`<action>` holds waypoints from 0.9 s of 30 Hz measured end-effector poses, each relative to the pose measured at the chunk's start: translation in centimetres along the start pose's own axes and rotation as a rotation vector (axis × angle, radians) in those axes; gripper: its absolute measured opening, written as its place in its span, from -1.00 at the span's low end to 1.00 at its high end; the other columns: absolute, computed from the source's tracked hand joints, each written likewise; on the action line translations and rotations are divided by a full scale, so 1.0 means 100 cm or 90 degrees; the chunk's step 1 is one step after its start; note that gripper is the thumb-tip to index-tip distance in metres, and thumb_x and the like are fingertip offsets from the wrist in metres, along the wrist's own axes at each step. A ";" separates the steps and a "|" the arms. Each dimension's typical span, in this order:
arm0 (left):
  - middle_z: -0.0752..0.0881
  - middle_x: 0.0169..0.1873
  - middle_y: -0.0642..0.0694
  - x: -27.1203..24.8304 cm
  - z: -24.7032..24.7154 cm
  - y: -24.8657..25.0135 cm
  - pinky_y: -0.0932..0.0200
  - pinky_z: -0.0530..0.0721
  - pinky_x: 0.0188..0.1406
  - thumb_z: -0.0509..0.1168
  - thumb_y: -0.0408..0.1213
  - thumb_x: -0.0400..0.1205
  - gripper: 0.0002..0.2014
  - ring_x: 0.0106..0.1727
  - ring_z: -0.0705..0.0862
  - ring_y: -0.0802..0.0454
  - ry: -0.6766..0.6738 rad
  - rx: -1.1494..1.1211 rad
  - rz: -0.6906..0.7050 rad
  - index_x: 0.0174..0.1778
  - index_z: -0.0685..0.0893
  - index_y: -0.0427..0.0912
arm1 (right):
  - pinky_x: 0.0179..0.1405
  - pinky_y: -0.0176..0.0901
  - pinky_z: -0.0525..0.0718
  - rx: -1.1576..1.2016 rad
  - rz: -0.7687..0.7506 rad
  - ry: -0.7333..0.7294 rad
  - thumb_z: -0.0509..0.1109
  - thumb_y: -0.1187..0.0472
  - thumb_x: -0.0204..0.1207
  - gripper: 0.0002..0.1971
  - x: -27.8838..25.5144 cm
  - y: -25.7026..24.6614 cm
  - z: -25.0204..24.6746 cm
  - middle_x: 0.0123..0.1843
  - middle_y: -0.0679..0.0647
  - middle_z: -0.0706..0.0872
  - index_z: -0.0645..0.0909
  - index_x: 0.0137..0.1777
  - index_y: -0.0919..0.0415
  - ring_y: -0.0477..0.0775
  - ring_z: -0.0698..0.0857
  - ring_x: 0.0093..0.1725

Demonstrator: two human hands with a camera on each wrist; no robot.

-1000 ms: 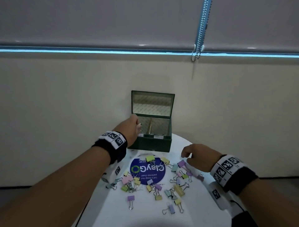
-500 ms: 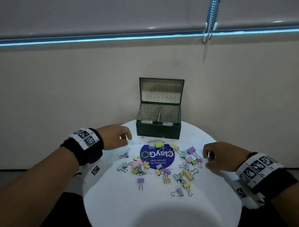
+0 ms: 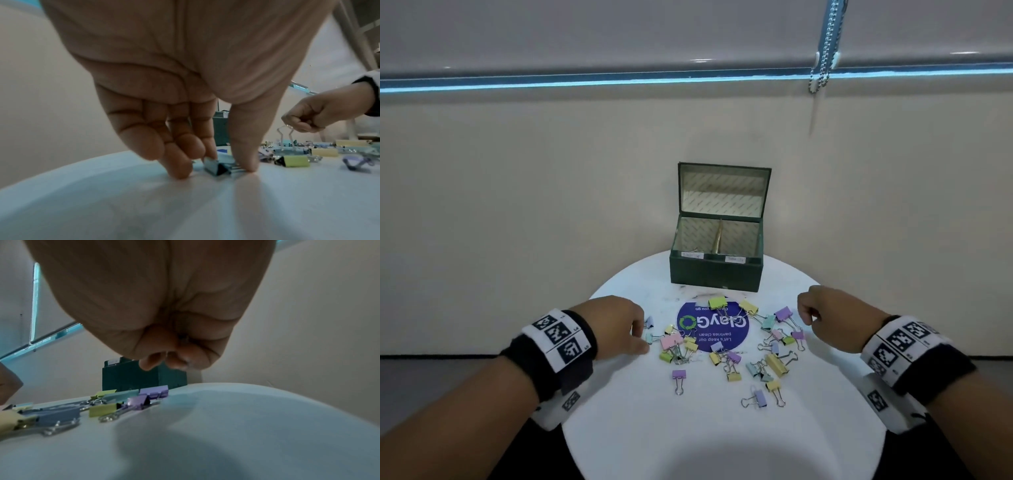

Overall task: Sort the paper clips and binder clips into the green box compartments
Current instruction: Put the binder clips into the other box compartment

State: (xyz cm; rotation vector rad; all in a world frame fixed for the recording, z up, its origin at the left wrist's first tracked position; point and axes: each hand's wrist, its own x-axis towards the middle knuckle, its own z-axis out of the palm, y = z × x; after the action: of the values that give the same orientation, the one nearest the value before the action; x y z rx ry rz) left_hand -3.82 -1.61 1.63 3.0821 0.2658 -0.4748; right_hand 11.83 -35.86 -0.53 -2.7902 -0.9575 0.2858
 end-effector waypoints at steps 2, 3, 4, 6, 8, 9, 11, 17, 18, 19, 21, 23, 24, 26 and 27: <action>0.74 -0.19 0.10 0.000 -0.001 0.001 0.15 0.66 -0.05 0.35 0.12 0.53 -0.75 -0.11 0.68 0.14 0.001 -0.015 0.013 -0.14 0.69 0.02 | -0.26 -0.32 0.38 0.002 -0.014 -0.018 0.28 0.33 0.47 -0.83 -0.002 0.000 0.001 -0.13 -0.11 0.51 0.54 -0.20 0.01 -0.14 0.48 -0.23; 0.76 -0.20 0.08 0.001 -0.002 -0.001 0.16 0.66 -0.07 0.36 0.08 0.55 -0.77 -0.12 0.70 0.12 -0.001 -0.030 0.014 -0.15 0.70 -0.01 | -0.23 -0.33 0.38 0.001 -0.021 -0.023 0.33 0.24 0.49 -0.88 -0.003 0.000 0.002 -0.11 -0.13 0.50 0.57 -0.15 -0.04 -0.16 0.49 -0.21; 0.77 -0.21 0.08 0.001 -0.002 -0.003 0.16 0.65 -0.08 0.36 0.06 0.56 -0.78 -0.13 0.70 0.11 -0.003 -0.048 0.012 -0.18 0.70 -0.02 | -0.20 -0.35 0.40 0.002 -0.026 -0.029 0.38 0.17 0.50 -0.88 -0.005 0.001 0.004 -0.07 -0.15 0.50 0.60 -0.08 -0.11 -0.18 0.51 -0.19; 0.75 -0.22 0.10 0.002 -0.003 -0.011 0.18 0.64 -0.09 0.36 0.05 0.57 -0.80 -0.15 0.68 0.12 0.009 -0.081 0.009 -0.23 0.67 0.01 | -0.12 -0.34 0.48 -0.001 -0.031 -0.038 0.43 0.11 0.49 -0.81 -0.005 0.000 0.007 -0.02 -0.18 0.50 0.64 0.01 -0.23 -0.19 0.57 -0.13; 0.74 -0.17 0.15 0.001 -0.004 -0.019 0.24 0.62 -0.09 0.38 0.07 0.55 -0.83 -0.13 0.66 0.17 0.022 -0.112 0.014 -0.21 0.66 0.08 | -0.04 -0.30 0.58 -0.006 -0.032 -0.034 0.43 0.10 0.50 -0.83 -0.004 -0.003 0.009 0.00 -0.20 0.54 0.66 -0.03 -0.25 -0.17 0.61 -0.10; 0.73 -0.15 0.17 -0.001 -0.004 -0.021 0.27 0.61 -0.09 0.42 0.09 0.52 -0.84 -0.13 0.65 0.21 0.021 -0.124 0.015 -0.17 0.67 0.11 | -0.04 -0.29 0.60 -0.005 -0.033 -0.031 0.42 0.11 0.52 -0.85 -0.003 -0.005 0.009 -0.02 -0.20 0.56 0.65 -0.08 -0.24 -0.17 0.62 -0.11; 0.72 -0.13 0.18 -0.006 -0.002 -0.023 0.29 0.62 -0.07 0.48 0.10 0.44 -0.77 -0.13 0.65 0.26 0.006 -0.126 0.014 -0.08 0.69 0.14 | -0.08 -0.30 0.59 0.002 -0.032 -0.027 0.39 0.14 0.51 -0.86 -0.002 -0.007 0.009 -0.05 -0.18 0.61 0.60 -0.17 -0.18 -0.17 0.61 -0.14; 0.71 -0.22 0.21 -0.008 0.005 -0.020 0.28 0.63 -0.15 0.40 0.04 0.47 -0.85 -0.19 0.64 0.28 -0.010 -0.070 0.058 -0.15 0.65 0.10 | -0.31 -0.19 0.51 0.055 -0.034 -0.018 0.35 0.19 0.28 -0.88 0.000 -0.013 0.010 -0.31 -0.04 0.60 0.43 -0.28 0.07 -0.06 0.47 -0.35; 0.70 -0.22 0.20 -0.008 0.004 -0.020 0.30 0.61 -0.17 0.39 0.04 0.48 -0.85 -0.20 0.63 0.28 -0.010 -0.066 0.063 -0.15 0.63 0.10 | -0.34 -0.22 0.46 0.060 -0.042 -0.013 0.34 0.20 0.29 -0.88 0.000 -0.013 0.010 -0.33 -0.04 0.57 0.41 -0.28 0.07 -0.07 0.43 -0.38; 0.69 -0.21 0.20 -0.007 0.002 -0.022 0.31 0.59 -0.18 0.36 0.02 0.48 -0.86 -0.21 0.61 0.27 -0.007 -0.061 0.067 -0.14 0.62 0.09 | -0.35 -0.26 0.43 0.067 -0.049 -0.005 0.33 0.23 0.31 -0.87 -0.001 -0.014 0.009 -0.34 -0.04 0.56 0.41 -0.28 0.06 -0.08 0.41 -0.39; 0.68 -0.20 0.17 -0.004 -0.003 -0.022 0.32 0.55 -0.23 0.30 -0.07 0.50 -0.91 -0.25 0.57 0.25 0.010 -0.058 0.073 -0.14 0.57 0.08 | -0.33 -0.29 0.45 0.086 -0.052 0.009 0.32 0.26 0.36 -0.87 -0.002 -0.014 0.008 -0.30 -0.08 0.62 0.43 -0.24 0.04 -0.12 0.44 -0.38; 0.67 -0.22 0.12 0.001 -0.007 -0.019 0.29 0.50 -0.30 0.22 -0.19 0.52 -0.91 -0.31 0.52 0.19 0.034 -0.089 0.072 -0.09 0.49 0.06 | -0.27 -0.24 0.52 0.098 -0.045 0.016 0.29 0.27 0.41 -0.90 -0.001 -0.014 0.008 -0.19 -0.17 0.71 0.47 -0.21 0.05 -0.13 0.52 -0.32; 0.64 -0.25 0.11 0.004 -0.009 -0.017 0.28 0.45 -0.34 0.18 -0.24 0.55 -0.87 -0.35 0.49 0.18 0.042 -0.115 0.069 -0.04 0.45 0.05 | -0.25 -0.22 0.54 0.095 -0.042 0.022 0.28 0.26 0.44 -0.90 0.000 -0.013 0.009 -0.15 -0.18 0.73 0.46 -0.23 0.05 -0.12 0.56 -0.29; 0.54 -0.36 0.10 0.011 -0.012 -0.012 0.27 0.36 -0.40 0.09 -0.32 0.64 -0.81 -0.41 0.43 0.16 0.046 -0.131 0.070 0.10 0.41 0.06 | -0.26 -0.24 0.52 0.079 -0.042 0.038 0.25 0.23 0.53 -0.80 0.001 -0.013 0.010 -0.20 -0.15 0.68 0.40 -0.32 0.03 -0.13 0.55 -0.29; 0.50 -0.37 0.10 0.014 -0.013 -0.010 0.26 0.35 -0.38 0.05 -0.33 0.68 -0.79 -0.40 0.42 0.15 0.042 -0.118 0.079 0.12 0.44 0.06 | -0.28 -0.24 0.49 0.074 -0.043 0.044 0.24 0.22 0.57 -0.75 0.001 -0.014 0.010 -0.26 -0.12 0.62 0.36 -0.34 0.02 -0.13 0.51 -0.32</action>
State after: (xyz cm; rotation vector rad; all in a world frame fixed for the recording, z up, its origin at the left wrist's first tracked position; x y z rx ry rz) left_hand -2.33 -0.31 2.53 2.9143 0.1115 -0.3251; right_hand 10.88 -34.62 -1.23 -2.6388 -0.9837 0.2255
